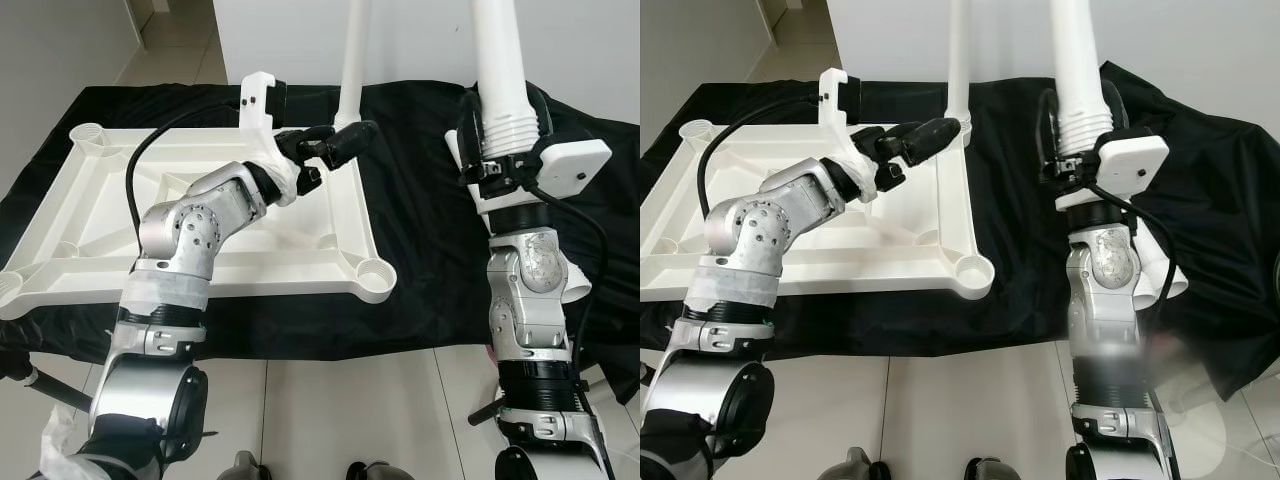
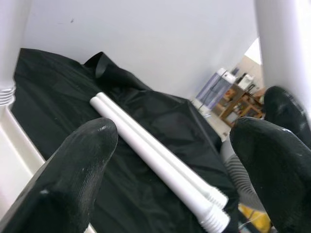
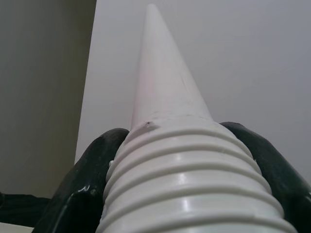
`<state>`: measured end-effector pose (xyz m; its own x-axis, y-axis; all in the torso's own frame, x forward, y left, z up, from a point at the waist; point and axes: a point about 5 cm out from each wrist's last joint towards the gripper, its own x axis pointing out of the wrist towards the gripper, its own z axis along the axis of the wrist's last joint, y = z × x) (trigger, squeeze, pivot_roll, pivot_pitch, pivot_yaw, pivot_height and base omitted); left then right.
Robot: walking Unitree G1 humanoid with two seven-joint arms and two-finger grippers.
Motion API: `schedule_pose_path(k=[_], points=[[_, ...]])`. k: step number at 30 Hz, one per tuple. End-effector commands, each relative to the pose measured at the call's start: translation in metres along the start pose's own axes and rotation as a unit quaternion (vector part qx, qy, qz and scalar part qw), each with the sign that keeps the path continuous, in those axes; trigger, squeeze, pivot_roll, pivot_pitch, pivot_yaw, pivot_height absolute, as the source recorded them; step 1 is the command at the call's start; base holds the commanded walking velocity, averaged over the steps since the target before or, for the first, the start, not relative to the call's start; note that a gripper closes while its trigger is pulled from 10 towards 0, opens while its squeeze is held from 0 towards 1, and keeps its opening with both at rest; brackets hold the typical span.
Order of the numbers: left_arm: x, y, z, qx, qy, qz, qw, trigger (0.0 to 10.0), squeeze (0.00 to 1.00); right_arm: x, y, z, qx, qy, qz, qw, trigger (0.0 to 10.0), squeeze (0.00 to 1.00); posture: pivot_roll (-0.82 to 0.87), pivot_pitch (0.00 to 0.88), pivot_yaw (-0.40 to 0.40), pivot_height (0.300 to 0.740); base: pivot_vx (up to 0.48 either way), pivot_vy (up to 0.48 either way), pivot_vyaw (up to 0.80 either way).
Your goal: Building children table
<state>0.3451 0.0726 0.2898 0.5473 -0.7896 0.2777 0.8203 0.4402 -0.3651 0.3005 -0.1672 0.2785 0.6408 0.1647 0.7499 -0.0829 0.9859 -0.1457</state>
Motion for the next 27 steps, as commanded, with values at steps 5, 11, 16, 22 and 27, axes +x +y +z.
schedule_pose_path(k=[5,11,16,22,27], points=[[-0.002,-0.017,0.014,-0.055,-0.018,-0.171,0.984,10.0,0.00,-0.002,0.013,0.005,-0.008,-0.005,0.054,0.998,10.0,0.00,-0.07,0.040,0.020,0.740,0.000,0.000,0.00],[0.000,-0.019,0.020,-0.066,-0.022,-0.186,0.980,10.0,0.00,-0.010,0.024,-0.002,0.006,0.021,0.089,0.996,10.0,0.00,-0.07,0.039,0.023,0.740,0.000,0.000,0.00],[0.005,-0.020,0.017,-0.070,-0.008,-0.190,0.979,10.0,0.00,-0.025,0.042,-0.013,0.013,0.058,0.147,0.987,10.0,0.00,-0.08,0.042,0.026,0.740,0.000,0.000,0.00],[0.010,-0.018,0.012,-0.075,0.005,-0.182,0.980,10.0,0.00,-0.039,0.055,-0.020,0.017,0.083,0.183,0.980,10.0,0.00,-0.09,0.050,0.032,0.740,0.000,0.000,0.00],[0.014,-0.014,0.009,-0.083,0.015,-0.169,0.982,10.0,0.00,-0.052,0.066,-0.025,0.021,0.104,0.208,0.972,10.0,0.00,-0.10,0.062,0.038,0.740,0.000,0.000,0.00]])
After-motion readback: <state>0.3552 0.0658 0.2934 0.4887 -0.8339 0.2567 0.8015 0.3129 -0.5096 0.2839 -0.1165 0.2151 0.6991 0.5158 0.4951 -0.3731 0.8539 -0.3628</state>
